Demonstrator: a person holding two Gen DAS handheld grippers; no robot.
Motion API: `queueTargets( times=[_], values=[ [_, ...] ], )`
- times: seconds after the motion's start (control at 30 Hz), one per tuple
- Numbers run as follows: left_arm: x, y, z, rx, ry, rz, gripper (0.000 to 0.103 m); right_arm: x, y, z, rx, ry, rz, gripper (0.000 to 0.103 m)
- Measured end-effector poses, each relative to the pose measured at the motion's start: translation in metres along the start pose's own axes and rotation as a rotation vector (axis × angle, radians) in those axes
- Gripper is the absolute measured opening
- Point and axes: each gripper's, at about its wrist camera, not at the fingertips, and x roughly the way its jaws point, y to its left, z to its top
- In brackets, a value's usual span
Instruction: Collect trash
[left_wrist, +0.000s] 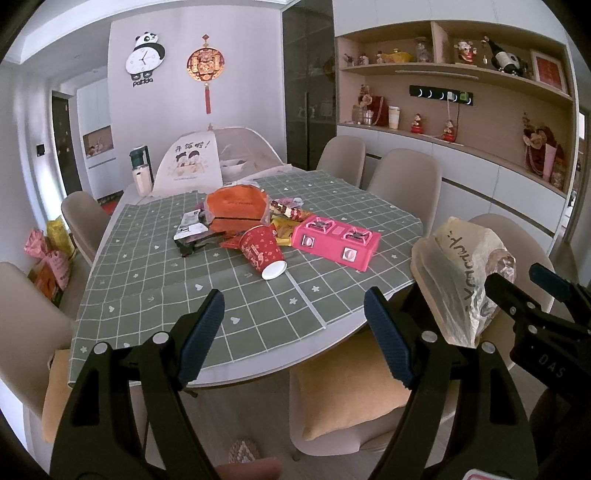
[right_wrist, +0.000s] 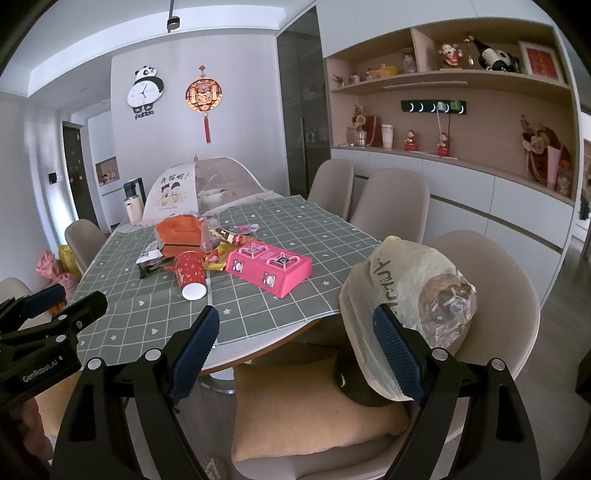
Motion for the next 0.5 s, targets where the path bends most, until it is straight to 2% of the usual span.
queueTargets(
  times=[0.5],
  values=[
    [-0.0005,0.0005,-0.001,-0.007,0.0,0.001,0.074,0.0005,-0.0003,-0.0004,-0.001,-0.001,0.002,0.081]
  ],
)
